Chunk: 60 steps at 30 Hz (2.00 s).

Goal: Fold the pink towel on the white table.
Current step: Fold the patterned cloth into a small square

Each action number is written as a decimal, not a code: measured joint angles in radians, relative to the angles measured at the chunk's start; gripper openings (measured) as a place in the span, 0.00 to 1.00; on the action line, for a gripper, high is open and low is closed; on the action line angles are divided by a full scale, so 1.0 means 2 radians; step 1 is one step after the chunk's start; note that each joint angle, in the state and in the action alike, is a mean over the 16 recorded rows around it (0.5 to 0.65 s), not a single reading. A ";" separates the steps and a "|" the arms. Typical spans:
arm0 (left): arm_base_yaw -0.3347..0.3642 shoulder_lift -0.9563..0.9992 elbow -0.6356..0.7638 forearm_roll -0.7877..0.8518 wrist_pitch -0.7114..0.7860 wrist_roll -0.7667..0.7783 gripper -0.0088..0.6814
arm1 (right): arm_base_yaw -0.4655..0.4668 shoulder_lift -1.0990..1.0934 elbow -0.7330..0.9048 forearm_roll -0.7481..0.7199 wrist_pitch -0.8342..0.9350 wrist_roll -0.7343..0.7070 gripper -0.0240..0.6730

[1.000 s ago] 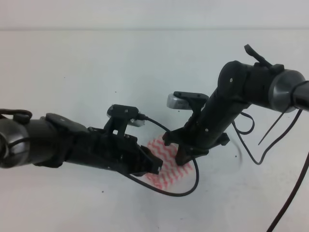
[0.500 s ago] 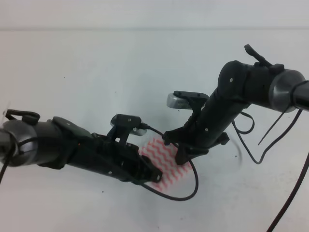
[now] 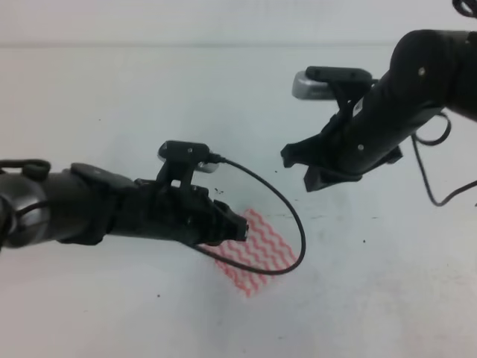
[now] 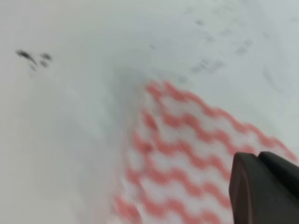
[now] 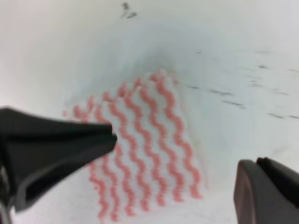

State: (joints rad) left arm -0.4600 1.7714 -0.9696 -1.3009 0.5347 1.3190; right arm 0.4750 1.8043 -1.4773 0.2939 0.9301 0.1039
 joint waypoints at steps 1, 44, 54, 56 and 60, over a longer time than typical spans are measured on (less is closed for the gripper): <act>0.000 0.006 -0.004 -0.004 -0.002 0.001 0.01 | -0.001 -0.007 0.000 -0.006 0.001 0.005 0.01; -0.039 0.083 -0.063 -0.011 -0.077 -0.015 0.01 | -0.002 -0.073 0.000 -0.052 0.016 0.035 0.01; -0.039 0.092 -0.072 -0.011 -0.045 0.031 0.01 | -0.002 -0.073 0.000 -0.052 0.018 0.035 0.01; -0.039 0.094 -0.073 -0.011 -0.035 0.042 0.01 | -0.002 -0.073 0.000 -0.052 0.018 0.034 0.01; -0.039 0.099 -0.074 -0.011 -0.019 0.059 0.01 | -0.002 -0.073 0.000 -0.052 0.018 0.034 0.01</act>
State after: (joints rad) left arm -0.5379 1.9688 -1.1183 -1.3233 0.4976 1.4362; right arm 0.4705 1.6587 -1.4770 0.1895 0.9669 0.1726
